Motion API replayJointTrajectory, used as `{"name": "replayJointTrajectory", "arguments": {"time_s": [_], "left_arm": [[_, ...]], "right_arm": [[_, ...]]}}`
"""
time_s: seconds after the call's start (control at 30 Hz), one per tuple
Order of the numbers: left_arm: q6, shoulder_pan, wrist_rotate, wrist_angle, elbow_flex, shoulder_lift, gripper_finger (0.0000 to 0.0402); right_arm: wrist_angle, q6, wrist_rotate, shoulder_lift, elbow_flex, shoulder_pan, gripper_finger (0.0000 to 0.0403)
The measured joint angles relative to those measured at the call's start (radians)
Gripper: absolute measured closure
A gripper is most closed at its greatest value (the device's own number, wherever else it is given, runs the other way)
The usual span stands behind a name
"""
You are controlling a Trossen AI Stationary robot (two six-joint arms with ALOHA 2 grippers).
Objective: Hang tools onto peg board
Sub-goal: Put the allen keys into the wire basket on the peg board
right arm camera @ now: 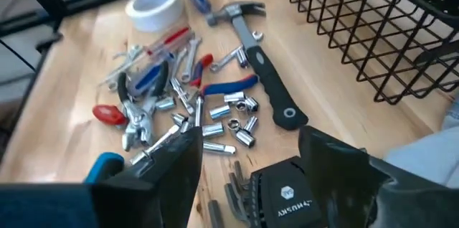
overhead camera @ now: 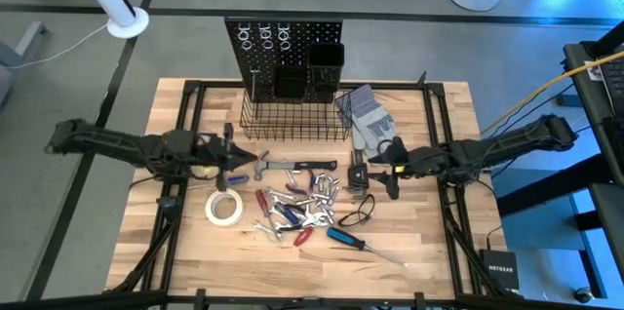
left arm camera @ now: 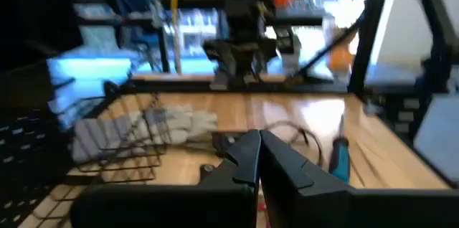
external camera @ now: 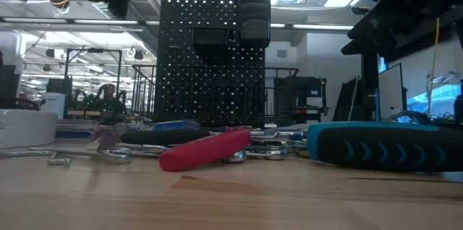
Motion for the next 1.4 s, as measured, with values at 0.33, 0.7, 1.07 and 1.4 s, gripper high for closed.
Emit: {"name": "replayJointTrajectory", "arguments": {"time_s": [0.33,0.7,1.07,1.4], "left_arm": [[0.0,-0.089,-0.063,-0.028,0.34,0.546,0.0401],[0.006,-0.053,-0.064,-0.012,0.653,1.079,0.0401],[0.031,0.012,-0.063,-0.079,0.926,1.381,0.04],[0.067,0.065,-0.055,-0.103,0.99,1.48,0.04]], "right_arm": [[-0.116,0.05,0.038,0.068,0.022,0.0,0.0166],[-0.151,0.424,0.047,0.148,0.022,0.0,0.0166],[-0.158,0.551,-0.049,0.294,0.022,0.0,0.0166],[-0.06,0.659,-0.056,0.329,-0.074,-0.023,0.0166]]}}
